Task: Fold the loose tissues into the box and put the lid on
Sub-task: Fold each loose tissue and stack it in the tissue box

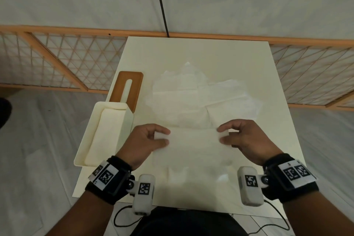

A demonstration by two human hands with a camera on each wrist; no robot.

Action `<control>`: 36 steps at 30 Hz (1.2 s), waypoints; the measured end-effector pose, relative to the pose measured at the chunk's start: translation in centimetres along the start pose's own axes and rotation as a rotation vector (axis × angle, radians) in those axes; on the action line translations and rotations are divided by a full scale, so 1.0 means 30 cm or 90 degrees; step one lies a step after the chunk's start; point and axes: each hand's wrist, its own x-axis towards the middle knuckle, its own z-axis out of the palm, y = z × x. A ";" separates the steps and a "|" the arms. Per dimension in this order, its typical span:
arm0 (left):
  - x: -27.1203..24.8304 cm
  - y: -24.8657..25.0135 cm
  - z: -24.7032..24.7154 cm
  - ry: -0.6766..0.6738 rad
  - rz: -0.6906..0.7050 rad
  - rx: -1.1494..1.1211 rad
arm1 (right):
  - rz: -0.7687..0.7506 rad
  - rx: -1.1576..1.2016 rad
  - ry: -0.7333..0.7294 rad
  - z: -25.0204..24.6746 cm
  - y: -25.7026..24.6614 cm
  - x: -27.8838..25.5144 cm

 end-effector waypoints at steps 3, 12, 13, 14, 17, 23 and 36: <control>-0.015 -0.089 0.019 -0.006 -0.077 0.049 | 0.049 -0.034 -0.004 -0.009 0.082 -0.001; 0.020 -0.295 0.134 0.008 -0.086 0.432 | 0.080 -0.407 0.104 0.035 0.299 0.046; 0.025 -0.311 0.143 0.014 -0.087 0.443 | 0.077 -0.440 0.105 0.043 0.311 0.048; 0.031 -0.325 0.150 0.022 -0.087 0.449 | 0.074 -0.462 0.105 0.051 0.322 0.049; 0.043 -0.351 0.162 0.053 -0.082 0.467 | 0.075 -0.483 0.109 0.066 0.342 0.052; 0.058 -0.384 0.162 0.071 -0.073 0.473 | 0.077 -0.524 0.107 0.067 0.365 0.063; 0.452 -0.174 0.102 0.168 0.059 0.502 | -0.041 -0.505 0.123 0.074 0.257 0.081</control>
